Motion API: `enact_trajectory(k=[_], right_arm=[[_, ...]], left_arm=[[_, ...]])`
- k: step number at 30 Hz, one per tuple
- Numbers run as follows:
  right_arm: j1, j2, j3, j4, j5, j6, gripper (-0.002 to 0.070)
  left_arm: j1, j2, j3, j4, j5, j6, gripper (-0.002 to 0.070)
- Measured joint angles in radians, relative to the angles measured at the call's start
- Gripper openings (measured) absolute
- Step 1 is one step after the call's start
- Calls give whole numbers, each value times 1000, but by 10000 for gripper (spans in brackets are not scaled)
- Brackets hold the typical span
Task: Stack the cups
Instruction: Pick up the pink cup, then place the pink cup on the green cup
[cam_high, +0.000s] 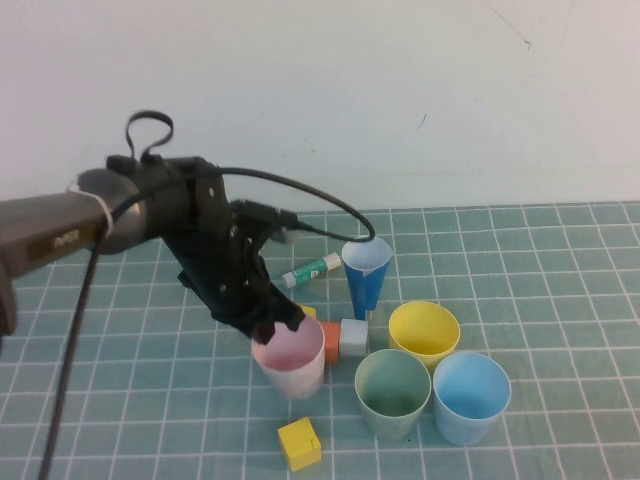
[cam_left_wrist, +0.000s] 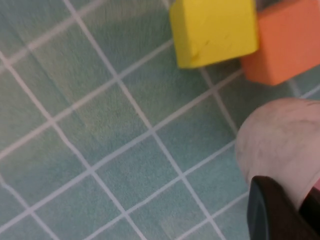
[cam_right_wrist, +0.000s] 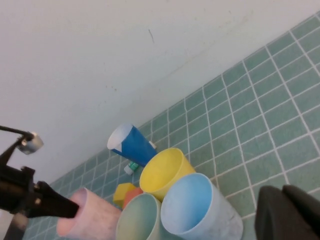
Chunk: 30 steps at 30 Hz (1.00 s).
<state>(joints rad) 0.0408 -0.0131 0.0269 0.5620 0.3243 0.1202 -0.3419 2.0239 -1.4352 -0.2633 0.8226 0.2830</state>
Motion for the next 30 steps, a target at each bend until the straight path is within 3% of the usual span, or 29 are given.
enact_trajectory(k=[7,12,20,30], right_arm=[[0,0,0,25,-7,-51,-3],[0,0,0,25,-16,-96,-3],[0,0,0,32,23,-150,-3],[0,0,2,54,76,-162,-3]], left_arm=[[-4,-224,0,-18,47,-2,6],[-73,-322,0,-28,99,-2,6],[-244,-266,0,-10,37,-12,5],[-260,-136,0,43,-13,-95,5]])
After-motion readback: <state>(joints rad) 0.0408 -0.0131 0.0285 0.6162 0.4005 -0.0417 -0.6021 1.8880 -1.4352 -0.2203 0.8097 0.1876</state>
